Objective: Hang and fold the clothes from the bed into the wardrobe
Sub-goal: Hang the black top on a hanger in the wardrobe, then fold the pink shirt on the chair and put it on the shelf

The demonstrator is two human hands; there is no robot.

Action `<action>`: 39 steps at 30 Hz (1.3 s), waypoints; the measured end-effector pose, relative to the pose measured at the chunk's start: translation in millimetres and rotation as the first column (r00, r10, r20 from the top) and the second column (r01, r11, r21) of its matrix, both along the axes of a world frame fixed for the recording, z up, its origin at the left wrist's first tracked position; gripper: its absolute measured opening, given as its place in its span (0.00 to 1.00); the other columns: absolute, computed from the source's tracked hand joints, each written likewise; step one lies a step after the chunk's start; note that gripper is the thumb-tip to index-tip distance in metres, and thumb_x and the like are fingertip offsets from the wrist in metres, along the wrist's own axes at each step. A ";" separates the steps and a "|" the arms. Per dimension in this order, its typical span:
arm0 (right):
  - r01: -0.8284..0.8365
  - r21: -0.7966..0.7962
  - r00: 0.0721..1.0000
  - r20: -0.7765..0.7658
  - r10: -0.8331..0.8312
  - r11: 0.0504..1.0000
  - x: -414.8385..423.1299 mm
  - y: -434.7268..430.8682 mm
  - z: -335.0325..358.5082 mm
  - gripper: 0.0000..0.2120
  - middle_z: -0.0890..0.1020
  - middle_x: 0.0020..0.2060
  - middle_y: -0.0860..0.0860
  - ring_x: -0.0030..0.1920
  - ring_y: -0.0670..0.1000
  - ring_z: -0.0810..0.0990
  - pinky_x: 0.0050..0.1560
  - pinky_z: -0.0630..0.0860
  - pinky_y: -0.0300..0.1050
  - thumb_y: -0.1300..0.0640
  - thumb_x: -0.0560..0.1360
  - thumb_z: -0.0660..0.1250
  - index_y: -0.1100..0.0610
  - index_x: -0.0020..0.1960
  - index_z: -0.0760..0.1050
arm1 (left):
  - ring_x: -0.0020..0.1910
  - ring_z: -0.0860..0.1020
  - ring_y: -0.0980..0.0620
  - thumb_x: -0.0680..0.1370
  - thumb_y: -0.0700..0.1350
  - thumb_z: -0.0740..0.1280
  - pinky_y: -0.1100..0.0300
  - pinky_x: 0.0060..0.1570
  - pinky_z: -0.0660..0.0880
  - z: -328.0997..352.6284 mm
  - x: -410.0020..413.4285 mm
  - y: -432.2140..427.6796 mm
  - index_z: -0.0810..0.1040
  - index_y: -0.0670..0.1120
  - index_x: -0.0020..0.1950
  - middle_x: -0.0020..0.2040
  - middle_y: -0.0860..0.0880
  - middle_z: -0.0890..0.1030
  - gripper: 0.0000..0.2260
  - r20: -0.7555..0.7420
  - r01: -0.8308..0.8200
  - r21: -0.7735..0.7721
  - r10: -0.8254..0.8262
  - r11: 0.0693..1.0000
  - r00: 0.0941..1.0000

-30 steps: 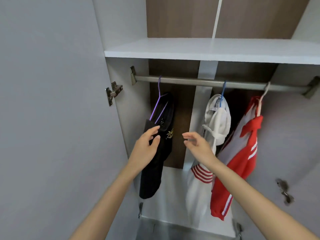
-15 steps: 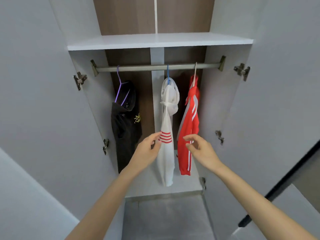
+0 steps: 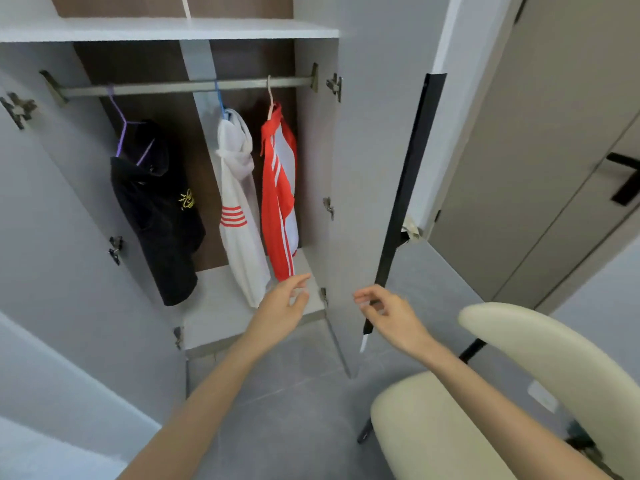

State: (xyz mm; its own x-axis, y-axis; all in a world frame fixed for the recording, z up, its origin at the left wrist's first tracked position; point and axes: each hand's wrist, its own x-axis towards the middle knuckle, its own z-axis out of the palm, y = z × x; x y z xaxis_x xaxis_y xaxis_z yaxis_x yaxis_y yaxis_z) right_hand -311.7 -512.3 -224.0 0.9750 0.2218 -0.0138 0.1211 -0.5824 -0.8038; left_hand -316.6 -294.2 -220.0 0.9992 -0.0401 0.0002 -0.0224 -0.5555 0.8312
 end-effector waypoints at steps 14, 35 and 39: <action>0.576 0.005 0.817 -0.040 -0.575 0.818 -216.3 -107.8 -38.8 0.08 0.79 0.48 0.40 0.41 0.41 0.76 0.41 0.69 0.24 0.60 0.79 0.62 0.49 0.54 0.76 | 0.64 0.73 0.57 0.82 0.42 0.59 0.71 0.58 0.64 -25.6 -110.4 -130.2 0.70 0.47 0.71 0.66 0.49 0.75 0.17 -0.081 0.529 0.058 -0.524 0.847 0.848; 0.982 -0.158 -0.129 -0.165 -0.978 -0.103 -542.3 -247.0 -141.3 0.13 0.74 0.61 0.52 0.55 0.54 0.74 0.58 0.71 0.47 0.60 0.78 0.63 0.52 0.62 0.74 | 0.62 0.73 0.56 0.83 0.45 0.58 0.66 0.56 0.66 -94.8 -314.0 -423.7 0.69 0.50 0.72 0.66 0.50 0.74 0.17 -0.208 0.994 0.031 -0.972 0.108 0.112; 0.940 -0.256 -0.275 -0.182 -0.944 -0.225 -578.0 -300.8 -168.6 0.16 0.71 0.65 0.54 0.60 0.58 0.70 0.56 0.66 0.47 0.59 0.78 0.63 0.52 0.65 0.71 | 0.64 0.73 0.52 0.83 0.45 0.58 0.65 0.56 0.67 -118.0 -345.4 -499.3 0.68 0.49 0.72 0.67 0.48 0.74 0.17 -0.261 0.999 0.034 -0.965 -0.016 -0.006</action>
